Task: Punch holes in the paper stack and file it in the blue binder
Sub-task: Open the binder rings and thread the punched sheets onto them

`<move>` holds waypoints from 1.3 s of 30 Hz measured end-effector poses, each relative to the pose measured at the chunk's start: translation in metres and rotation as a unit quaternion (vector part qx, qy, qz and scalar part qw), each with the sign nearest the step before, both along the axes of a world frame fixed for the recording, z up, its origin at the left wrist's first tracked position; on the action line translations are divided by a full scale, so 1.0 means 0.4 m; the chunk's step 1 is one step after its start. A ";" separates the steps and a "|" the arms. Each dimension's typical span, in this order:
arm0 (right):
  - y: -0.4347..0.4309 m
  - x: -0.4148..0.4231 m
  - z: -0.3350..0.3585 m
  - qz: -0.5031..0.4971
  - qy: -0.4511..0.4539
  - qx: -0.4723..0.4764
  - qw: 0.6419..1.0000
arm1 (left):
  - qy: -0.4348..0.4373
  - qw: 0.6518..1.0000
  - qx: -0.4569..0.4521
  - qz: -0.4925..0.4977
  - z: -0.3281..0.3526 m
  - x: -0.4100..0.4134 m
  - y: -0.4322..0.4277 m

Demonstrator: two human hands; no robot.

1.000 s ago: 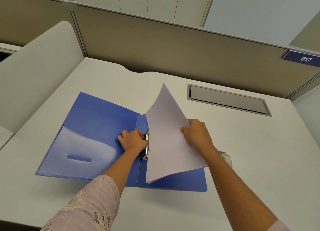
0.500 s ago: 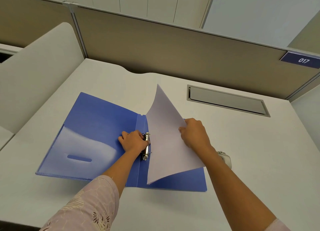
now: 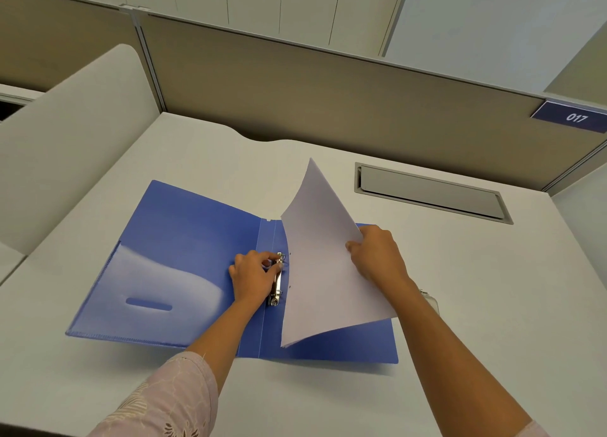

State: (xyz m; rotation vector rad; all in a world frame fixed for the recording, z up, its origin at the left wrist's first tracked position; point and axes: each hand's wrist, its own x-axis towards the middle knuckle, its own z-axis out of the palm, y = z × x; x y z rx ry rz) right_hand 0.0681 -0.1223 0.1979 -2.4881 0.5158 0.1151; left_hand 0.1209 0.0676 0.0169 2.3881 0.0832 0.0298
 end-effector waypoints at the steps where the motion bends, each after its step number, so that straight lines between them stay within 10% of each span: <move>1: -0.004 0.001 0.000 -0.003 -0.001 0.002 1.000 | -0.003 1.000 -0.001 -0.001 -0.001 0.003 0.001; 22: 0.017 0.033 -0.011 0.000 0.011 -0.001 1.000 | 0.008 0.954 0.257 -0.156 0.007 0.041 0.020; 39: 0.037 0.039 -0.009 0.026 0.018 -0.060 0.998 | 0.012 0.951 0.260 -0.165 -0.014 0.053 0.031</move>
